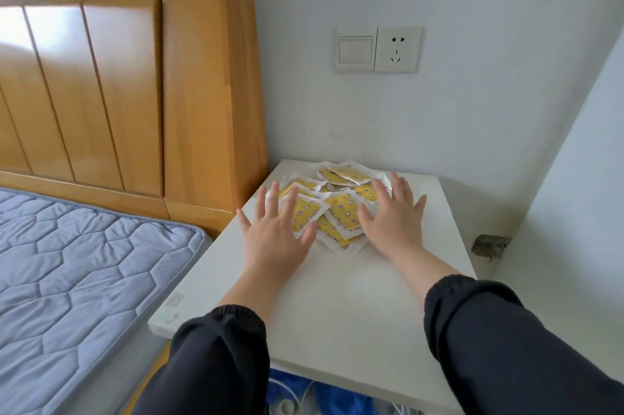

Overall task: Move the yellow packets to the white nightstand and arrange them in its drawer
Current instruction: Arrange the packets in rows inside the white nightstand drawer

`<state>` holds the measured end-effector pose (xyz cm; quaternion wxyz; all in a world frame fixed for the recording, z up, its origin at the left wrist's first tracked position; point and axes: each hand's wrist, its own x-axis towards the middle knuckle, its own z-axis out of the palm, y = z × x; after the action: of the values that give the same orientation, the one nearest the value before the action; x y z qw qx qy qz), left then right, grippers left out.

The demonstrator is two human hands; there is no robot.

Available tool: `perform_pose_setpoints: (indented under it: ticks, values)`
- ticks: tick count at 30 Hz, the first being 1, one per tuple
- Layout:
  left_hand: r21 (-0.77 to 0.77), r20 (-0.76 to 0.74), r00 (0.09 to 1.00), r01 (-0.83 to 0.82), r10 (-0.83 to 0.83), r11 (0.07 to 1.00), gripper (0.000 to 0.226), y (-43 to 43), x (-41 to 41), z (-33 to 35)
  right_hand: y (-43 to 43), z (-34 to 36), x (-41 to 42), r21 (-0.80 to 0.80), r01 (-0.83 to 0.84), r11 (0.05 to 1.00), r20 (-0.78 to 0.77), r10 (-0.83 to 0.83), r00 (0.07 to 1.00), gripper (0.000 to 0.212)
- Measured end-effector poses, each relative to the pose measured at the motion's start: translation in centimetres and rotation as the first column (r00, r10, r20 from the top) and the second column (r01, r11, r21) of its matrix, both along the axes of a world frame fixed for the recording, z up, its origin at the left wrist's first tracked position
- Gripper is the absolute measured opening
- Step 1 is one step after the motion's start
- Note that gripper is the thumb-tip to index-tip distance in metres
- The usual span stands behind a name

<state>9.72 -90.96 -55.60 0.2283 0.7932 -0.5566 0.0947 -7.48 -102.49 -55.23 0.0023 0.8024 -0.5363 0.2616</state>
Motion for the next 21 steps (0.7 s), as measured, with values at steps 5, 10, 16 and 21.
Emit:
perform_pose_setpoints:
  ticks: [5, 10, 16, 21]
  values:
    - [0.217, -0.003, 0.998, 0.055, -0.056, 0.975, 0.063, -0.5, 0.2, -0.2, -0.8, -0.4, 0.4, 0.268, -0.054, 0.962, -0.254, 0.124, 0.959, 0.058]
    - [0.247, 0.033, 0.993, 0.098, -0.109, 0.964, 0.058, 0.8, -0.8, 0.0, 1.7, -0.3, -0.2, 0.258, -0.124, 0.958, -0.248, 0.189, 0.95, 0.058]
    - [0.259, -0.028, 0.99, 0.143, -0.141, 0.955, 0.059, 4.1, -3.5, 0.2, 5.3, -0.7, -1.4, 0.272, -0.176, 0.946, -0.153, 0.223, 0.963, 0.059]
    - [0.167, -0.218, 0.961, 0.207, -0.168, 0.964, 0.05, 7.0, -5.2, 0.1, 8.8, -0.6, -3.3, 0.29, -0.225, 0.93, -0.037, 0.246, 0.969, 0.059]
